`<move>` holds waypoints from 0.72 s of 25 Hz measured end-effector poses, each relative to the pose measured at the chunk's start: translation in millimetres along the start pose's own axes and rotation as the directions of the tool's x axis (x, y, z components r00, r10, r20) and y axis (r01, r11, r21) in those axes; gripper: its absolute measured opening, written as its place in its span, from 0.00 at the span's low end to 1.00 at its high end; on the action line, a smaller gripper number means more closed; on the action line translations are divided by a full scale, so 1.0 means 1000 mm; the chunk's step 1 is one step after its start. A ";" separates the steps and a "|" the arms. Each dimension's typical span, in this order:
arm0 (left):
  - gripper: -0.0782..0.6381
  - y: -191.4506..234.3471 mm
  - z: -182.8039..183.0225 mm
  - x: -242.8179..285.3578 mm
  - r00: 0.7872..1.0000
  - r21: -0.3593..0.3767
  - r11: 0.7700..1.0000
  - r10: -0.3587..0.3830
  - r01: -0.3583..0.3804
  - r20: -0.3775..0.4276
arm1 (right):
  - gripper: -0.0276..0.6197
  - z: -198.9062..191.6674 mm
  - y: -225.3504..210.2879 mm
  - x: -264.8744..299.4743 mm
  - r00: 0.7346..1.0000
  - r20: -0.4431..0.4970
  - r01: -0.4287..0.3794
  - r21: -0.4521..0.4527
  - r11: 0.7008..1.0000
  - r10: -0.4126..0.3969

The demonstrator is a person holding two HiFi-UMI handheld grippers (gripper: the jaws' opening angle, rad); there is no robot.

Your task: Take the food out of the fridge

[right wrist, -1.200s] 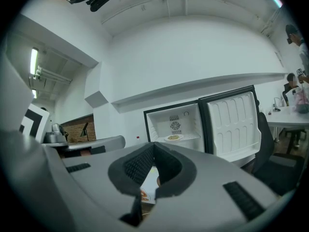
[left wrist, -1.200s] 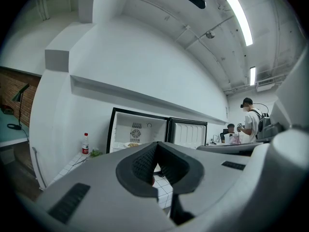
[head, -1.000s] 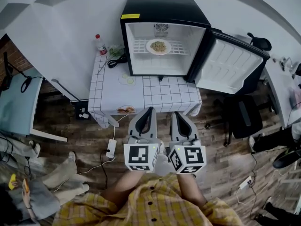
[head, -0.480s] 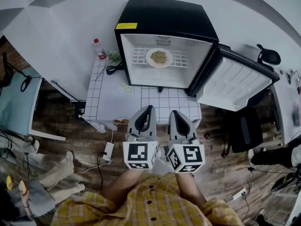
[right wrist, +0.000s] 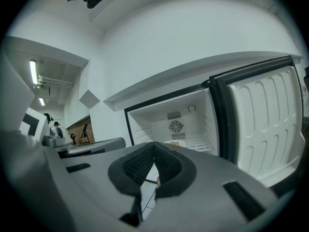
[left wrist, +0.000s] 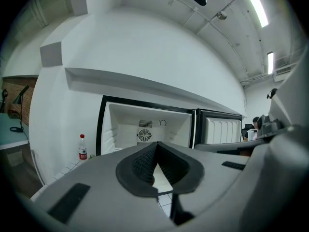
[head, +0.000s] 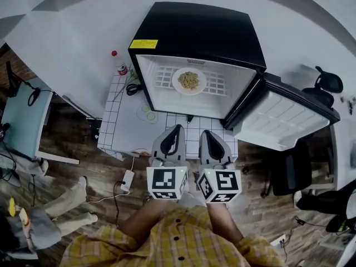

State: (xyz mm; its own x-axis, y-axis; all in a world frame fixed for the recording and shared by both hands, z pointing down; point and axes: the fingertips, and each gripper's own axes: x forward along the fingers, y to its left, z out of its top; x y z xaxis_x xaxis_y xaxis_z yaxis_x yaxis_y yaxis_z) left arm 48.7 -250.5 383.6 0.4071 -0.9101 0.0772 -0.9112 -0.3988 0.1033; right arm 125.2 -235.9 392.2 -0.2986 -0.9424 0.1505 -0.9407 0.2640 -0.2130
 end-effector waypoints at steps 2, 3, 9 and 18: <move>0.12 0.003 -0.001 0.009 1.000 0.001 1.000 0.011 -0.010 -0.010 | 0.05 0.001 -0.005 0.010 1.000 -0.009 -0.006 0.010 1.000 0.006; 0.12 0.005 -0.001 0.014 1.000 0.000 1.000 0.016 -0.016 -0.014 | 0.05 0.002 -0.006 0.015 1.000 -0.013 -0.010 0.014 1.000 0.010; 0.12 0.020 -0.006 0.038 0.999 -0.004 0.999 0.040 -0.040 -0.030 | 0.05 0.000 -0.012 0.044 0.999 -0.034 -0.017 0.022 1.000 0.018; 0.12 0.041 -0.012 0.072 0.998 -0.010 1.000 0.004 -0.005 -0.057 | 0.05 -0.014 -0.023 0.092 0.996 -0.086 0.005 0.137 0.991 0.007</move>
State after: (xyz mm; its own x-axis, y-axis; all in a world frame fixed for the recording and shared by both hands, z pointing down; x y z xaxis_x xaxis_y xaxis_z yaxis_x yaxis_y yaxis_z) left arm 41.6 -330.8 405.1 0.4061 -0.9040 0.1339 -0.9125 -0.3932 0.1125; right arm 116.9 -325.4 424.2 -0.3176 -0.9195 0.2317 -0.9113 0.2285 -0.3425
